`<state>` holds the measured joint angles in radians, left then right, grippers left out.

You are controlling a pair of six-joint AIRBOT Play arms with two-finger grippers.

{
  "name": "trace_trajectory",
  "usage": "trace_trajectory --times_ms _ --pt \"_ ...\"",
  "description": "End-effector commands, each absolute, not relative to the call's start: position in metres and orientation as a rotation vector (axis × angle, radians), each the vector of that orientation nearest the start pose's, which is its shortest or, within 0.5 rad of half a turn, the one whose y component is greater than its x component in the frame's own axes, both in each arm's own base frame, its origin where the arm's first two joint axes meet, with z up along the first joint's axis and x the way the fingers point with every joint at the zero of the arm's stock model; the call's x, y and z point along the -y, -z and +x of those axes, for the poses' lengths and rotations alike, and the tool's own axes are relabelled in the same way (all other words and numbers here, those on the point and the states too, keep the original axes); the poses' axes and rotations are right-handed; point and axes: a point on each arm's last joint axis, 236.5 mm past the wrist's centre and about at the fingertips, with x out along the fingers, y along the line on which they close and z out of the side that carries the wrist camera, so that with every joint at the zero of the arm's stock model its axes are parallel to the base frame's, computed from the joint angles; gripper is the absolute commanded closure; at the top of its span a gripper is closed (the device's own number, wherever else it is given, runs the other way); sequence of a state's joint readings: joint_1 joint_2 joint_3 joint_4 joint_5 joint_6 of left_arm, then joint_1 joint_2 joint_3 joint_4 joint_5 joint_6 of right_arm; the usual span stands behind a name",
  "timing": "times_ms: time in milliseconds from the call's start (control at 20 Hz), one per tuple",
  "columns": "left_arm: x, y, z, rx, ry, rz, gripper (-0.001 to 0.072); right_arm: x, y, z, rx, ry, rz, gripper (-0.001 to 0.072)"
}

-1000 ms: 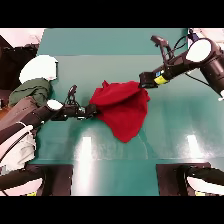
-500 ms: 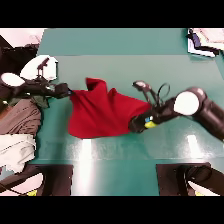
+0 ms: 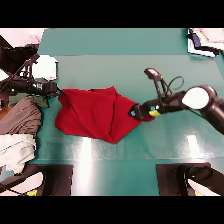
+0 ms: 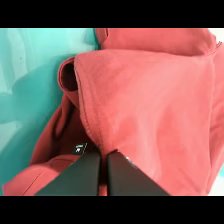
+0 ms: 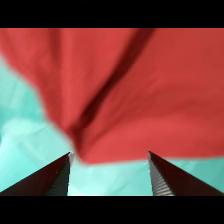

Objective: Fold the shirts.

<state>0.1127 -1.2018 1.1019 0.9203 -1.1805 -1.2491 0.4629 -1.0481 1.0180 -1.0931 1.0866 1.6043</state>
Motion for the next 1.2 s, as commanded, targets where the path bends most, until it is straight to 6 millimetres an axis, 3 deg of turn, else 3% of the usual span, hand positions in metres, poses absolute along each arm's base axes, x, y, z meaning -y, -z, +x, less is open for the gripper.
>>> trace_trajectory --times_ms 0,150,250,450,600,650,700,750,850,950,1050,1150 --pt "0.089 -0.058 0.375 -1.133 0.446 -0.375 0.0681 -0.224 -0.044 0.33 -1.206 -0.61 0.149 0.0148" --pt "0.09 -0.057 0.373 -1.142 0.45 -0.376 0.0681 -0.23 -0.01 0.365 -1.26 -0.62 0.104 0.0151" --pt "0.09 -0.057 0.373 -1.144 0.451 -0.375 0.0681 -0.24 0.012 0.378 -1.304 -0.63 0.086 0.0156" --pt "0.09 -0.057 0.371 -1.151 0.455 -0.375 0.0681 -0.261 0.047 0.393 -1.362 -0.65 0.052 0.0158" --pt "0.091 -0.056 0.369 -1.161 0.461 -0.375 0.0681 -0.268 0.061 0.396 -1.373 -0.654 -0.004 0.0214" --pt "0.092 -0.056 0.368 -1.165 0.463 -0.375 0.0681 -0.265 0.063 0.397 -1.368 -0.646 -0.041 0.036" --pt "0.092 -0.056 0.367 -1.168 0.464 -0.375 0.0681 -0.262 0.064 0.397 -1.364 -0.64 -0.073 0.056" --pt "0.092 -0.056 0.366 -1.17 0.465 -0.374 0.0681 -0.259 0.063 0.398 -1.357 -0.633 -0.095 0.0681" --pt "0.092 -0.055 0.366 -1.172 0.465 -0.373 0.0681 -0.252 0.055 0.402 -1.332 -0.62 -0.124 0.0698" --pt "0.089 -0.06 0.367 -1.164 0.463 -0.372 0.0681 -0.243 0.035 0.405 -1.29 -0.607 -0.167 0.0699" --pt "0.081 -0.086 0.373 -1.127 0.467 -0.367 0.0681 -0.226 -0.008 0.407 -1.213 -0.584 -0.202 0.0699" --pt "0.072 -0.137 0.384 -1.041 0.488 -0.345 0.0681 -0.2 -0.067 0.404 -1.113 -0.551 -0.187 0.0699"
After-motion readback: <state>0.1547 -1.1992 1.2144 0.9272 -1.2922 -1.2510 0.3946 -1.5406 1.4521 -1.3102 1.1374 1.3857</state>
